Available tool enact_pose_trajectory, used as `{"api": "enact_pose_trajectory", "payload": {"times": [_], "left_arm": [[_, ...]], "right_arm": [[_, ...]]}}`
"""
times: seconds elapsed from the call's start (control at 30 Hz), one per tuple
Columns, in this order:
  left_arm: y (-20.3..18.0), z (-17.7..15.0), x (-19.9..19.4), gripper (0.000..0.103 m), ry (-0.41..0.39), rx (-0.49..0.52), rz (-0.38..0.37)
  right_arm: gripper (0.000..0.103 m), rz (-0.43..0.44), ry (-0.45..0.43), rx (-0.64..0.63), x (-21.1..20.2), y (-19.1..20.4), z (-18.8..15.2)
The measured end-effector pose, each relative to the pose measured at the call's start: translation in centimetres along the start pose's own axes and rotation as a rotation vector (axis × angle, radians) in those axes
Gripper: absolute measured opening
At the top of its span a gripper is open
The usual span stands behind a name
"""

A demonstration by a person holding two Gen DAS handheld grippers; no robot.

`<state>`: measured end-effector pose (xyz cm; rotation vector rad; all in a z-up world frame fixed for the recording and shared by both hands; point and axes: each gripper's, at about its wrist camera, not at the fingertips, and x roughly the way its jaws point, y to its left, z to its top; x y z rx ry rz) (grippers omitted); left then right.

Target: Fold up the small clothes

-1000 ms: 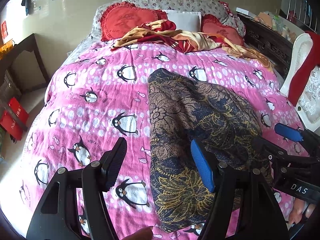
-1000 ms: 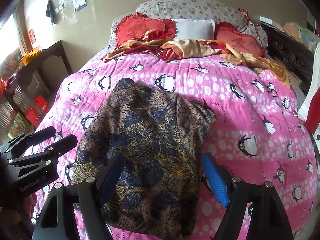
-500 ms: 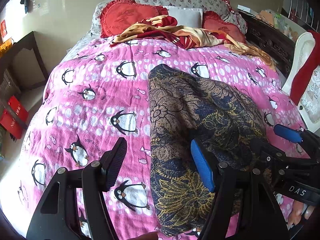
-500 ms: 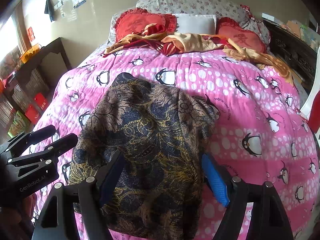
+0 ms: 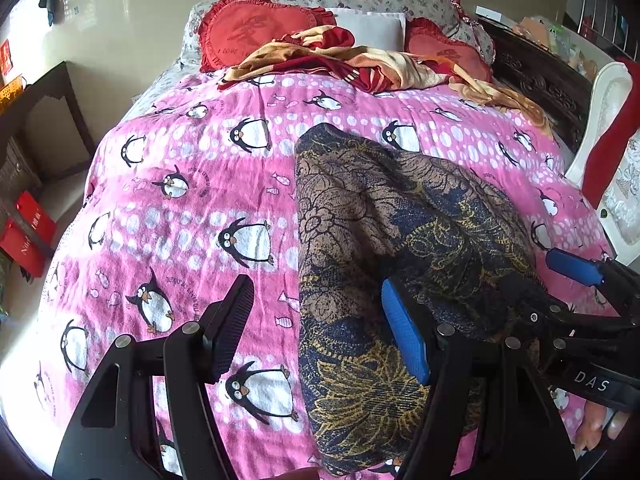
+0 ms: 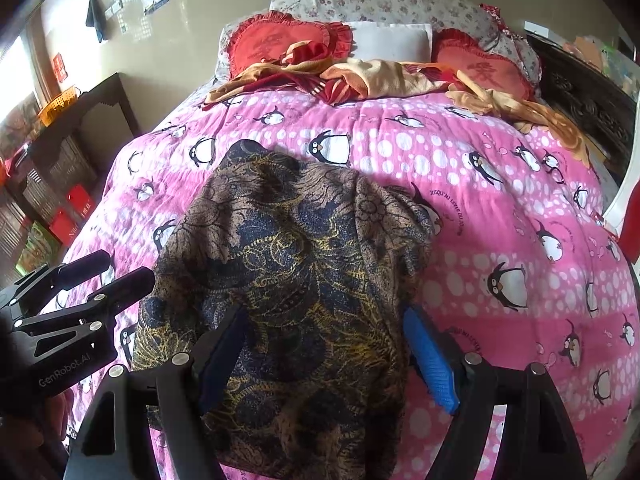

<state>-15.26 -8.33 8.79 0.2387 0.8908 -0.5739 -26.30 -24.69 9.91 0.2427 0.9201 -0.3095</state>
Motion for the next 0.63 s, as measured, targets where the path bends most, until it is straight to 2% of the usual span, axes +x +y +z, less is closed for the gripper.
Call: {"api": "enact_pose_trajectory", "payload": {"times": [0.63], "left_arm": [[0.1,0.2,0.6,0.067,-0.004,0.016,-0.002]], "right_arm": [[0.077,0.015,0.022,-0.001,1.1,-0.2,0.0]]}}
